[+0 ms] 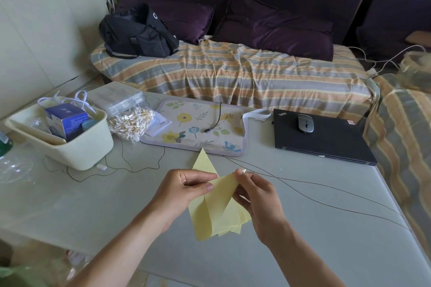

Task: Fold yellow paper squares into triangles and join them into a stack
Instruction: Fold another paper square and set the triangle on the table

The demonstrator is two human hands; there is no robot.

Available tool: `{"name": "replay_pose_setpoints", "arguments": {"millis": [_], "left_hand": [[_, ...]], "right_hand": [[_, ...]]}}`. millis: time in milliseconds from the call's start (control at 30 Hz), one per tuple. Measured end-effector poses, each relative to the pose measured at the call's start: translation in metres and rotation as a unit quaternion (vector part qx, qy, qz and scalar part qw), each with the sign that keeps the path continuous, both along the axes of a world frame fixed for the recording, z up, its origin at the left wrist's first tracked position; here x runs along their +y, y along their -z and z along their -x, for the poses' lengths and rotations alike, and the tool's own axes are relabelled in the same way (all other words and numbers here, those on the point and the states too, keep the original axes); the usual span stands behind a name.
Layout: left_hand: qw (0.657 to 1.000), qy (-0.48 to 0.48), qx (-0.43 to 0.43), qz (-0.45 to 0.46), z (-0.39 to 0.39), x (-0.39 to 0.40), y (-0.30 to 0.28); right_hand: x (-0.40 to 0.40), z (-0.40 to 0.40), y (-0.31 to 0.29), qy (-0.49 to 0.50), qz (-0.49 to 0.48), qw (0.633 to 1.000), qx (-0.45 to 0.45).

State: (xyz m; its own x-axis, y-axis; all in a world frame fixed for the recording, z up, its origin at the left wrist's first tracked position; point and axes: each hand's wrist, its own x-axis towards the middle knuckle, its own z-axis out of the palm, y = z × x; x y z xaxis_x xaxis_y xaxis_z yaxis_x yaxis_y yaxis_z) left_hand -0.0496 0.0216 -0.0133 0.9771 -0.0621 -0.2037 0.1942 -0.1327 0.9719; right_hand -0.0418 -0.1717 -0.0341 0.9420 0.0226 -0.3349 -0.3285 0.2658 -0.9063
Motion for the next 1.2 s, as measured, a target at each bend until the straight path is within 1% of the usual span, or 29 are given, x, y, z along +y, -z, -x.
{"name": "replay_pose_setpoints", "arguments": {"millis": [67,133,267,467,700,867,1033,1200], "left_hand": [[1.000,-0.004,0.002,0.004,0.0002,0.0004,-0.0007],[1.000,-0.003,0.002,0.002,0.0004,0.0007,-0.0013],[1.000,-0.001,-0.007,-0.011,0.0018,-0.0009,-0.0018],[0.998,0.004,-0.023,-0.065,0.0016,0.0017,-0.0004],[0.996,-0.015,-0.025,-0.085,0.0013,-0.0017,-0.0001],[0.993,-0.004,-0.020,-0.118,0.0011,-0.0001,0.0012],[0.990,0.016,-0.039,-0.137,0.0020,0.0006,0.0014],[0.988,0.024,-0.059,-0.143,0.0027,0.0006,0.0000]], "right_hand": [[0.0028,0.0029,0.0018,-0.043,-0.011,0.999,0.008],[0.0048,0.0050,0.0019,-0.058,-0.008,0.998,0.008],[0.0052,0.0042,-0.0020,-0.035,0.028,0.999,0.000],[0.0022,0.0030,-0.0040,-0.011,0.060,0.998,-0.003],[0.0035,0.0032,-0.0052,-0.070,0.125,0.989,-0.031],[0.0055,0.0055,-0.0064,-0.082,0.131,0.987,-0.037],[0.0045,0.0048,-0.0066,-0.089,0.115,0.989,-0.021],[0.0027,0.0032,-0.0039,-0.064,0.112,0.992,-0.017]]}}
